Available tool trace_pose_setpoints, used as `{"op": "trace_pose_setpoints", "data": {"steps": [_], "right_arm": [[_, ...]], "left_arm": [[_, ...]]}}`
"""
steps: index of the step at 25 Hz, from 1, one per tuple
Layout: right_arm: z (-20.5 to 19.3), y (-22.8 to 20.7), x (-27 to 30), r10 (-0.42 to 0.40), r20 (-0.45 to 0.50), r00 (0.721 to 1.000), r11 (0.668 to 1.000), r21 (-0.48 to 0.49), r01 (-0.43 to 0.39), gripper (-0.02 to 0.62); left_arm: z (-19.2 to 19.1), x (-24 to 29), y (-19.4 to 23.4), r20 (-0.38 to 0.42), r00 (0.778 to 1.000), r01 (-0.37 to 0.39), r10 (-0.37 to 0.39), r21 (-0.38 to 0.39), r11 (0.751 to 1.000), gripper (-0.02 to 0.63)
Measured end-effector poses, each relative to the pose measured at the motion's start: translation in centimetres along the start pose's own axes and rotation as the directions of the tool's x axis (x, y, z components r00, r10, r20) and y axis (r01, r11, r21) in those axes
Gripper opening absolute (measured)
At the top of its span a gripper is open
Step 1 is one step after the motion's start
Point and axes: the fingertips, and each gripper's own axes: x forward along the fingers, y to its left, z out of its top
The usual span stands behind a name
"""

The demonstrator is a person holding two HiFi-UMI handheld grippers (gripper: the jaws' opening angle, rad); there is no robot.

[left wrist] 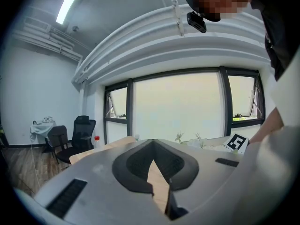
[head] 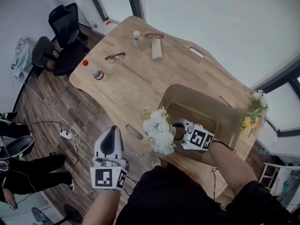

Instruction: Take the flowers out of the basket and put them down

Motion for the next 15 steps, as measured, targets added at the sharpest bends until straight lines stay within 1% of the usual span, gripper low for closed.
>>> {"op": "trace_pose_setpoints", "data": {"steps": [4, 7, 15], "right_arm": [[0.8, -0.9, 1.3, -0.056, 0.039, 0.998, 0.998, 0.005, 0.056, 0.244], [1.2, -1.2, 1.6, -0.082, 0.048, 0.995, 0.997, 0.015, 0.082, 0.240], [3.5, -1.3, -0.9, -0.128, 0.097, 0.987, 0.991, 0.057, 0.123, 0.233]], "left_arm": [[-0.2, -0.8, 0.6, -0.010, 1.000, -0.011, 0.011, 0.002, 1.000, 0.000], [-0.2, -1.1, 0.7, -0.011, 1.000, -0.014, 0.014, -0.001, 1.000, 0.000], [1.1, -1.3, 0.1, 0.026, 1.000, -0.002, 0.002, -0.002, 1.000, 0.000]]}}
